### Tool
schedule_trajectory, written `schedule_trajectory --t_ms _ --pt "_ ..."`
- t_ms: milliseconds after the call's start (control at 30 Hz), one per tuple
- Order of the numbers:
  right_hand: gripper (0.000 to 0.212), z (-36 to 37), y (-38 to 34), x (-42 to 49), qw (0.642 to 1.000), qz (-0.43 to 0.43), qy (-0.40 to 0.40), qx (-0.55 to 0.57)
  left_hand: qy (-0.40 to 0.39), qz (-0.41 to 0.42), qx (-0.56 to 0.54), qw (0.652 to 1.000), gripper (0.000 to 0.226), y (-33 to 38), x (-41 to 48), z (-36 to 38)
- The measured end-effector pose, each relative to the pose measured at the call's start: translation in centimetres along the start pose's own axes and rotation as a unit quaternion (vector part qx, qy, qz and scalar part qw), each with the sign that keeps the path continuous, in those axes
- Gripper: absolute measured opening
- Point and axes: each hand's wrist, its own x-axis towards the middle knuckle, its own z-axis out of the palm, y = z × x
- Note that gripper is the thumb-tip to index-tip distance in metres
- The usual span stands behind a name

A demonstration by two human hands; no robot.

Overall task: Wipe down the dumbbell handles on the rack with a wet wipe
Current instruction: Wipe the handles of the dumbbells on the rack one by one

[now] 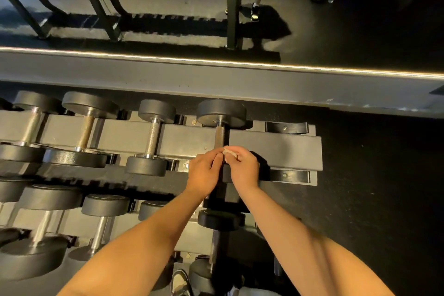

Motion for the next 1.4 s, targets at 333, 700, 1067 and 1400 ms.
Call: schedule_trajectory --t_ms 333,700,1067,1400 --pt "0.02 -0.6 2.0 -10.0 0.995 0.0 0.057 0.077 0.025 0.019 -0.087 0.996 0.028 0.5 -8.4 0.8" --pt "0.022 3.0 10.0 -21.9 0.981 0.14 0.084 0.109 -0.035 -0.067 -0.155 0.985 0.016 -8.6 -19.9 1.5" --pt "0.02 5.4 21.6 -24.2 0.981 0.173 0.092 0.006 -0.078 -0.153 -0.189 0.967 0.019 -17.5 -23.6 8.0" --pt "0.023 7.9 30.8 -20.9 0.985 0.148 0.063 -0.06 -0.01 -0.135 -0.195 0.971 0.028 -24.2 -17.5 14.5"
